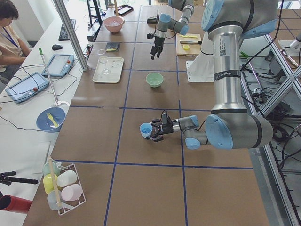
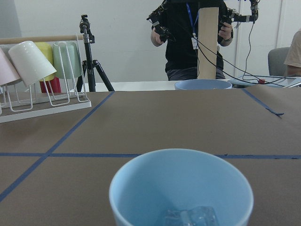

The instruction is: Pour ice into bowl

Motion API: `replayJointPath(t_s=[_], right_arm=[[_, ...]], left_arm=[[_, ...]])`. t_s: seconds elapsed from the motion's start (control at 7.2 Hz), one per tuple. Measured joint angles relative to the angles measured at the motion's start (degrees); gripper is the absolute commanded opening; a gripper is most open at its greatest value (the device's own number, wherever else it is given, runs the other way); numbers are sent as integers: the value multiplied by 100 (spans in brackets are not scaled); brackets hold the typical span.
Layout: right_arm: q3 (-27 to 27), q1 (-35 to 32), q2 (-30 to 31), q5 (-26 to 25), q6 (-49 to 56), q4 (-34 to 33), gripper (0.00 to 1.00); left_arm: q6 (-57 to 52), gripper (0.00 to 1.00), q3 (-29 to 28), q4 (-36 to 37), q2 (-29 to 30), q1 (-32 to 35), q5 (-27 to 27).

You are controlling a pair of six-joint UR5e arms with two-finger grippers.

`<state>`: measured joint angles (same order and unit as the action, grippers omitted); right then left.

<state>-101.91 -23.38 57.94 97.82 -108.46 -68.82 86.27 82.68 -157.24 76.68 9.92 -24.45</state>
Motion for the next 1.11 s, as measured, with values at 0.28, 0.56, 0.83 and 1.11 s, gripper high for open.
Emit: replayJointPath(t_s=[0.28, 0.56, 0.83, 1.11], right_arm=[[-26, 0, 28, 0, 0, 0, 100], [-30, 3, 29, 0, 0, 0, 100], [-30, 1, 32, 0, 0, 0, 100], [-31, 0, 32, 0, 0, 0, 100]], left_arm=[[-1, 91, -69, 0, 41, 91, -95], [-29, 41, -141, -2, 75, 158, -162], [-85, 0, -149, -33, 90, 220, -184], [-748, 0, -49, -319, 272, 446, -360]])
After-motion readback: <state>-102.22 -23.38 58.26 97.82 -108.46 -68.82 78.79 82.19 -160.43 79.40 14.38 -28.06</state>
